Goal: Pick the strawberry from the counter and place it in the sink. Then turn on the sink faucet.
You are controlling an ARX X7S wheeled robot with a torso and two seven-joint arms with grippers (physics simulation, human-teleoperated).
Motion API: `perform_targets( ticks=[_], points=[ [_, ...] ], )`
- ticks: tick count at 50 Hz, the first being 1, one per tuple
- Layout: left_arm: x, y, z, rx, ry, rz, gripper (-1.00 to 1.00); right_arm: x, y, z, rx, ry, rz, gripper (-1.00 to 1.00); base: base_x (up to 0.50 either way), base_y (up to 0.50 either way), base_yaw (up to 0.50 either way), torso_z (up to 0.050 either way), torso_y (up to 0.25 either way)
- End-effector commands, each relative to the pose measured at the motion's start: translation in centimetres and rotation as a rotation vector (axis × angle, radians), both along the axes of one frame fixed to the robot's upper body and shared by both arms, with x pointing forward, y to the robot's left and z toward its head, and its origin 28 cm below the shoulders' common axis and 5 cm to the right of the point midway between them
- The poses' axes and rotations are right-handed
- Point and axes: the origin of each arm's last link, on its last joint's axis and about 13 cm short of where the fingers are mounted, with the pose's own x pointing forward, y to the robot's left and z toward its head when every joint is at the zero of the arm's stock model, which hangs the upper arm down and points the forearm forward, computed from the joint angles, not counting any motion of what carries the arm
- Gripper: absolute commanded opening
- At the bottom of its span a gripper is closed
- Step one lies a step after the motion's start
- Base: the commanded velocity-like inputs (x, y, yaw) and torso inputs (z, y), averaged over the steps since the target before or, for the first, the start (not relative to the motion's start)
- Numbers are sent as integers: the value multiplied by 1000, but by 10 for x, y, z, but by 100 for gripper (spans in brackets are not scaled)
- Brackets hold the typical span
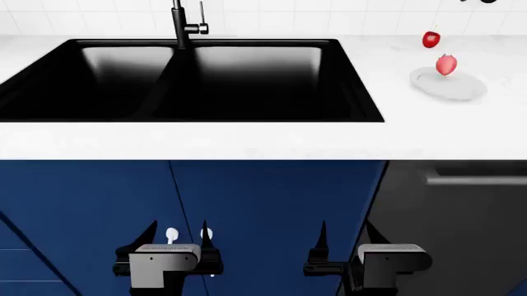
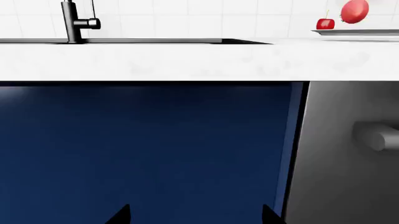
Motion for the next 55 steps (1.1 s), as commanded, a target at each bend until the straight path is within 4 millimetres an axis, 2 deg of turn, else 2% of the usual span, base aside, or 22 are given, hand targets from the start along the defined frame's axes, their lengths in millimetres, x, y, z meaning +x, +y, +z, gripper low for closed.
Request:
perform_targets(
  ticks=[1,10,16,20,28,31,33,38,43,46,49,51,55],
  points=[
    [0,0,0,1,0,1,100,0,0,0,-2,-3,0,100,0,0,0,0,0],
    [3,-1,1,16,5,-5,100,0,4,0,-31,5,11,100,0,0,0,0,0],
    [10,1,30,74,-47,-29,100,7,-2,22,-31,-13,76,100,0,0,0,0,0],
    [16,6,61,87,-56,-25,100,8,-11,46,-36,-41,69,100,0,0,0,0,0],
    [24,9,99,99,-87,-41,100,9,-23,84,-85,-87,57,100,0,0,0,0,0],
    [20,11,107,95,-103,-55,100,10,-25,93,-88,-93,46,100,0,0,0,0,0],
    [19,11,109,76,-86,-64,100,7,-25,107,-112,-122,46,100,0,0,0,0,0],
    [8,12,131,71,-112,-83,100,6,-26,126,-93,-138,63,100,0,0,0,0,0],
    [8,15,143,63,-112,-100,100,9,-25,140,-98,-154,72,100,0,0,0,0,0],
    [7,15,158,49,-118,-110,100,8,-26,155,-104,-182,69,100,0,0,0,0,0],
    [15,21,181,-24,-98,-124,100,10,-29,173,-118,-199,74,100,0,0,0,0,0],
    [23,22,191,-20,-95,-110,100,13,-31,184,-119,-203,95,100,0,0,0,0,0],
    [34,20,222,-50,-107,-91,100,23,-39,206,-133,-212,90,100,0,0,0,0,0]
  ],
)
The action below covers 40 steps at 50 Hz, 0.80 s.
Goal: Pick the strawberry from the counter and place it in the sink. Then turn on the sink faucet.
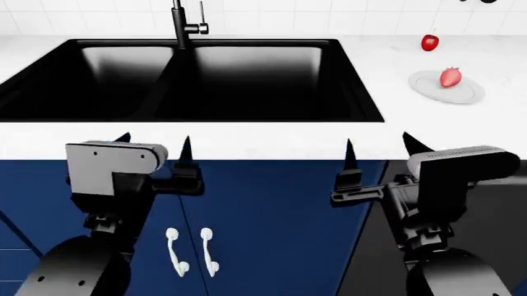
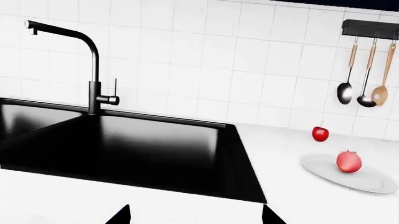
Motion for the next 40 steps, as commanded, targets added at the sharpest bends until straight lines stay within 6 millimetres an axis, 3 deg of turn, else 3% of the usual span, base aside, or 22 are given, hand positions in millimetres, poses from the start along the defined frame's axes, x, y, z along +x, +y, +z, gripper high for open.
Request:
perform_targets(
  ticks=[1,7,17,24,33,40],
  points=[
    [12,0,70,-45,-28,-23,100,9,-12,60,-41,-45,10,100,0,0,0,0,0],
    [35,-9,116,-19,-47,-28,100,26,-22,103,-26,-52,17,100,0,0,0,0,0],
    [75,-17,157,-6,-12,-27,100,57,-32,155,-18,-35,17,100,0,0,0,0,0],
    [72,-16,195,6,-20,-25,100,65,-31,197,-55,-44,19,100,0,0,0,0,0],
    [76,-14,237,-7,-32,12,100,68,-31,229,-39,-18,9,100,0,0,0,0,0],
    [77,-15,233,-3,-25,15,100,68,-35,230,24,18,4,100,238,0,0,0,0]
  ],
)
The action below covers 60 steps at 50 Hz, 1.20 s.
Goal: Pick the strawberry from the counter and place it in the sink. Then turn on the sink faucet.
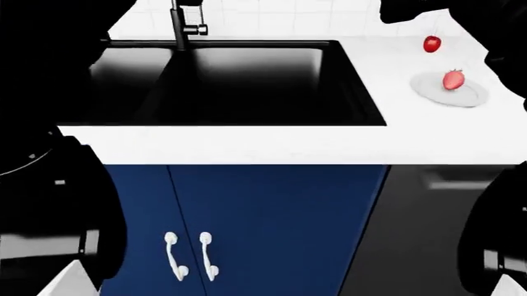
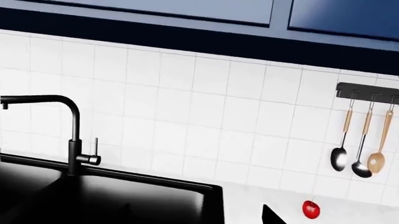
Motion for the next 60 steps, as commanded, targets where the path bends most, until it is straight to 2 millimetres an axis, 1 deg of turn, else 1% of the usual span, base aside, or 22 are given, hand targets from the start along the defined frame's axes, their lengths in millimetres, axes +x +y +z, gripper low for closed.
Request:
perform_targets(
  ticks=[1,7,11,15,30,37,60],
  points=[
    [-1,0,23,-8,2,12,100,0,-4,26,47,34,-2,100,500,0,0,0,0],
    [-1,3,22,0,-6,20,100,0,-1,27,35,34,3,100,500,0,0,0,0],
    [0,4,18,4,-2,23,100,2,-1,22,32,38,2,100,500,0,0,0,0],
    [1,4,16,8,-2,22,100,4,-2,19,31,42,0,100,500,0,0,0,0],
    [3,2,12,12,-2,18,100,6,-2,18,21,35,3,100,500,0,0,0,1],
    [1,2,13,16,-6,17,100,5,-2,18,18,32,2,100,500,0,0,0,0],
    [3,2,11,25,-5,24,100,5,-1,15,6,31,14,100,500,0,0,0,1]
  ],
)
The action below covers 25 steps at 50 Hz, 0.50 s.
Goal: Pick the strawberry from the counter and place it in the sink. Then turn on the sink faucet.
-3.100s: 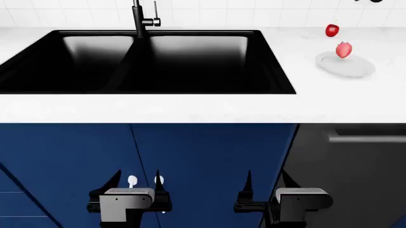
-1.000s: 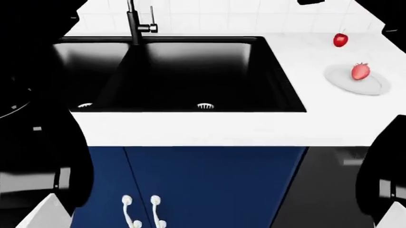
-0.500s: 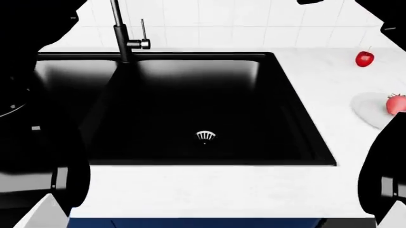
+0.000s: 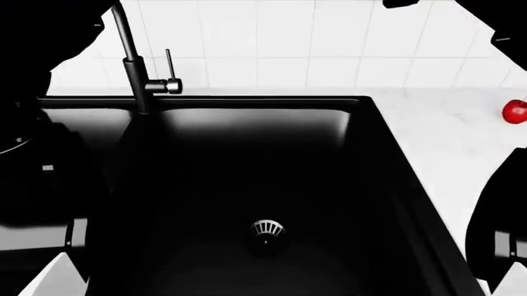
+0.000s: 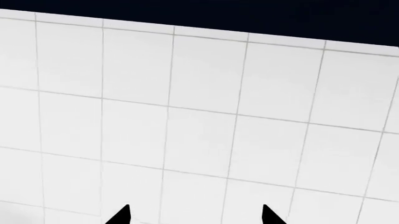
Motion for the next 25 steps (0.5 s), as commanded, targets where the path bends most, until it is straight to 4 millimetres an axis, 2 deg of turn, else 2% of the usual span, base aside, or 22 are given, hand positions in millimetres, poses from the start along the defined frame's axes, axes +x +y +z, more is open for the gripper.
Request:
perform_targets(
  ticks=[1,9,14,19,21,25],
  points=[
    [0,0,-1,3,1,2,100,0,1,-1,-9,0,10,100,500,0,0,0,0],
    [1,-1,-3,5,3,0,100,0,1,-1,-7,-6,15,100,500,0,0,0,1],
    [1,0,-3,-1,0,4,100,0,0,-2,-18,-9,10,100,0,0,0,0,0],
    [1,1,-3,0,-2,6,100,-10,-4,-3,-48,8,7,100,0,0,0,0,0],
    [4,2,-6,-1,2,9,100,-19,-9,-6,-73,27,0,100,0,0,0,0,0],
    [7,3,-8,-5,9,13,100,-36,-34,-12,-44,43,-81,100,0,0,0,0,0]
  ],
)
